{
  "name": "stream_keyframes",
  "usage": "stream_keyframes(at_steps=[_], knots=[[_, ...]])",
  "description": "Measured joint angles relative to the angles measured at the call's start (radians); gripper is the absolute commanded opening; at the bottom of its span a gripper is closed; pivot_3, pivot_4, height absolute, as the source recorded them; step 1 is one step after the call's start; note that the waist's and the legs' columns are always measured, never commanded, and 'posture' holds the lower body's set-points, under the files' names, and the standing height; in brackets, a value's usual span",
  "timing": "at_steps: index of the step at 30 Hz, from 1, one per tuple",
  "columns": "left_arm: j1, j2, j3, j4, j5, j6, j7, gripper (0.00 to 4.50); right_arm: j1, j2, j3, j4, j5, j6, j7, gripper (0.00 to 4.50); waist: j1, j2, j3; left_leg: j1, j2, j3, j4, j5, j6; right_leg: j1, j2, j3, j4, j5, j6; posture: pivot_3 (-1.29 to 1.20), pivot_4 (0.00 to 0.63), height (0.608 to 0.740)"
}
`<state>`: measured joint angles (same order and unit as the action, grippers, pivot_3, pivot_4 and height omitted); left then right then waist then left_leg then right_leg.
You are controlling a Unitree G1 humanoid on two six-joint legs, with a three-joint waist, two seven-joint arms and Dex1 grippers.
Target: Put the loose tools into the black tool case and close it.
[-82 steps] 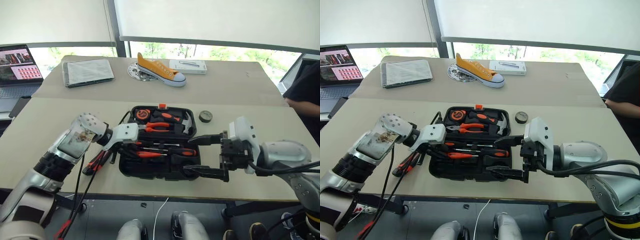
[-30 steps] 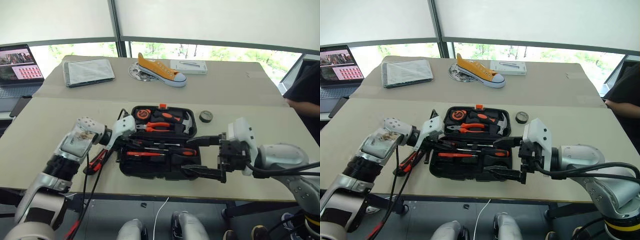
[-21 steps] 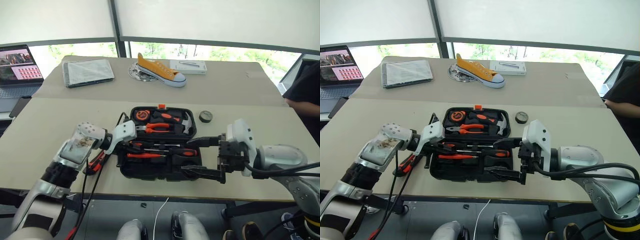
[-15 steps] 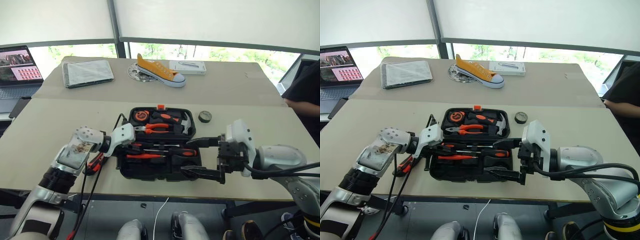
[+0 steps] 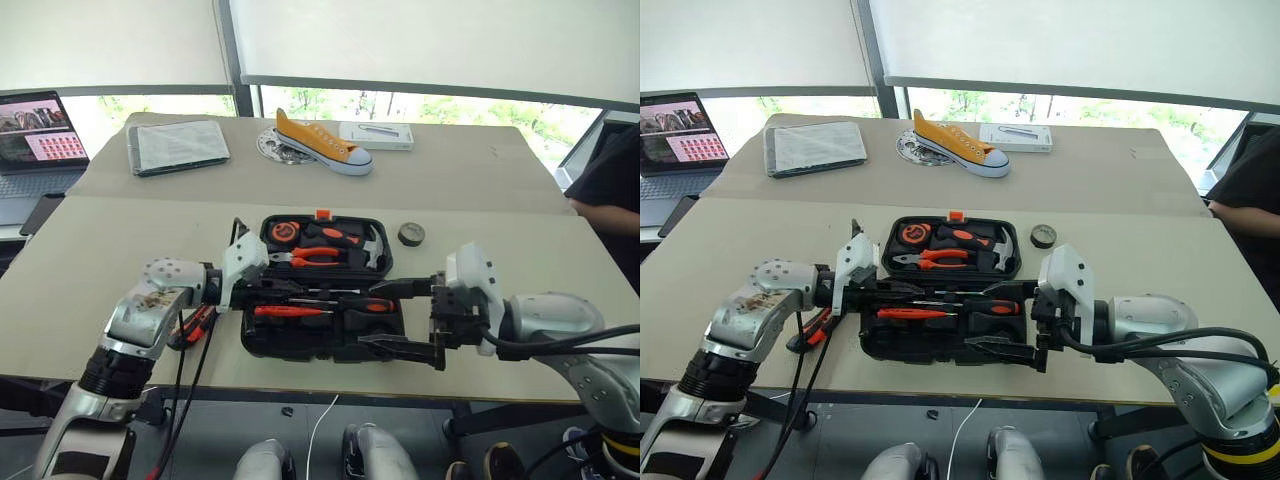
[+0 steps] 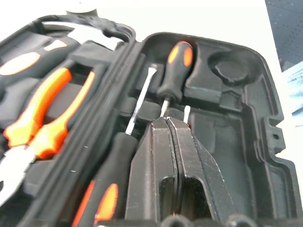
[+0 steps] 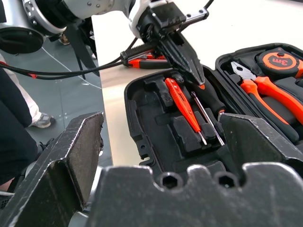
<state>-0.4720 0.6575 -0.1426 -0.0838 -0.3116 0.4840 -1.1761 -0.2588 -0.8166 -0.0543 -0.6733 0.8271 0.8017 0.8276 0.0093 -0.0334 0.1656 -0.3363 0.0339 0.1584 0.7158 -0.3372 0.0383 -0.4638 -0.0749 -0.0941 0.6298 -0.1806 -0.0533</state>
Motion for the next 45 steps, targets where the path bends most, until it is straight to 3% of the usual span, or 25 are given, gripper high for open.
stream_keyframes(at_steps=[13, 25, 28, 34, 38, 41, 45], knots=[[0.081, 0.03, -0.049, 0.019, 0.111, -0.155, 0.051, 0.06, -0.012, 0.001, 0.0, 0.014, 0.007, 0.0, -0.003, 4.5, 0.003, 0.0, 0.0, 0.002, 0.0, -0.002, 0.0, 0.0, 0.0, 0.004, -0.001, -0.001, -0.001, -0.001, 0.001, 0.0, 0.15, 0.733], [0.126, 0.037, 0.016, -0.037, 0.05, -0.053, 0.089, 0.06, -0.063, 0.002, 0.025, 0.036, -0.001, -0.006, 0.024, 4.5, -0.002, 0.0, 0.0, 0.001, 0.001, -0.004, -0.001, 0.0, 0.0, 0.003, -0.001, -0.002, -0.002, -0.001, 0.001, 0.0, 0.15, 0.733], [0.208, 0.051, 0.125, -0.142, -0.028, 0.035, 0.129, 0.71, -0.106, 0.004, 0.065, 0.072, -0.027, -0.027, 0.069, 4.5, -0.004, 0.0, 0.0, 0.0, 0.001, -0.005, -0.001, 0.0, 0.0, 0.003, -0.001, -0.003, -0.002, -0.001, 0.001, 0.0, 0.15, 0.733], [0.501, 0.072, 0.564, -0.395, -0.17, 0.242, 0.295, 2.95, -0.235, 0.008, 0.146, 0.224, -0.114, -0.114, 0.219, 4.5, -0.019, 0.0, 0.0, 0.001, 0.004, -0.006, -0.002, 0.0, 0.0, 0.003, -0.003, -0.003, -0.003, -0.002, 0.001, 0.0, 0.15, 0.733], [0.798, 0.002, 0.777, -0.538, -0.197, 0.297, 0.357, 4.43, -0.284, 0.037, 0.205, 0.302, -0.169, -0.171, 0.303, 4.5, -0.021, 0.0, 0.0, 0.001, 0.004, -0.006, -0.002, -0.001, -0.001, 0.003, -0.003, -0.003, -0.005, -0.001, 0.0, 0.0, 0.15, 0.733], [0.979, -0.037, 0.859, -0.573, -0.174, 0.282, 0.376, 4.43, -0.29, 0.06, 0.236, 0.337, -0.2, -0.202, 0.343, 4.5, -0.011, 0.0, 0.0, 0.001, 0.003, -0.006, -0.002, -0.001, -0.001, 0.003, -0.003, -0.004, -0.004, -0.002, 0.0, 0.0, 0.15, 0.733], [1.034, -0.039, 0.889, -0.572, -0.161, 0.249, 0.379, 4.43, -0.29, 0.082, 0.242, 0.344, -0.208, -0.205, 0.364, 4.5, 0.014, 0.001, 0.0, 0.0, 0.003, -0.007, -0.002, -0.003, -0.005, 0.002, -0.004, -0.006, -0.004, -0.004, -0.002, 0.0, 0.15, 0.733]])
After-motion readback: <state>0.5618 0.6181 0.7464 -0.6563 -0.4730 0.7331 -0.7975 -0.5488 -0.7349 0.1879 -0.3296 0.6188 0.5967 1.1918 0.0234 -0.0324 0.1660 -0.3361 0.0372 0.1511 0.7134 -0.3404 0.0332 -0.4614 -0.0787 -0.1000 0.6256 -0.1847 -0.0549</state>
